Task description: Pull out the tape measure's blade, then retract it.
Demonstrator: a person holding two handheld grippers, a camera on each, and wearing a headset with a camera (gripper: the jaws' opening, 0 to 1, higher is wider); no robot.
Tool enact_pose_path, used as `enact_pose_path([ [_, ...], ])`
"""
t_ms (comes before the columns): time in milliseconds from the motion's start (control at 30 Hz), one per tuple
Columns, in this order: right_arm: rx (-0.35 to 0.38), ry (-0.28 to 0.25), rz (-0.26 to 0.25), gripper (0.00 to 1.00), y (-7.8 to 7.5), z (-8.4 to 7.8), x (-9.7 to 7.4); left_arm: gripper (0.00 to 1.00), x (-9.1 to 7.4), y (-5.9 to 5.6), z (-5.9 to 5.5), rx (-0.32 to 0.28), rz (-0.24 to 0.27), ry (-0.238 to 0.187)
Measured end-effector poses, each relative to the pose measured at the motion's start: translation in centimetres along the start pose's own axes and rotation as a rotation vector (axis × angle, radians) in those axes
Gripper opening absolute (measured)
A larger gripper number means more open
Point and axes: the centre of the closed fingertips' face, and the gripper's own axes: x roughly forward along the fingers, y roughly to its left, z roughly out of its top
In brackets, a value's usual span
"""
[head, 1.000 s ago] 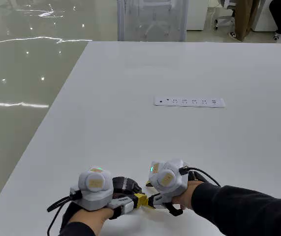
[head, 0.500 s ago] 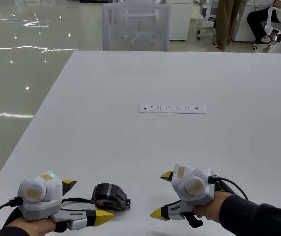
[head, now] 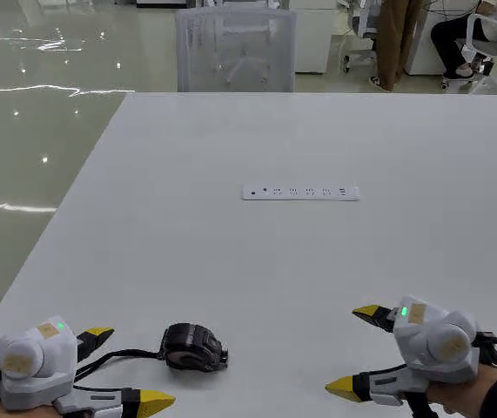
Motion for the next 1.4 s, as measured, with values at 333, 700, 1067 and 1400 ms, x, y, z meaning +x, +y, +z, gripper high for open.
enact_pose_path([
  [333, 0.112, -0.015, -0.107, 0.82, -0.6, -3.6, -4.0, 1.0, -1.5, 0.1, -0.9, -0.027, 0.018, -0.006],
  [700, 0.164, 0.008, -0.174, 0.88, -0.8, -7.1, -7.6, 1.0, -2.7, -0.4, -1.9, -0.021, 0.038, 0.005],
  [1067, 0.185, -0.033, -0.196, 1.0, -0.7, -8.3, -9.0, 1.0, -3.4, 0.6, -2.4, 0.04, 0.048, -0.016],
  [1400, 0.196, -0.012, -0.195, 1.0, -1.0, -9.0, -9.2, 1.0, -4.1, 1.3, -2.0, -0.007, 0.052, -0.013],
])
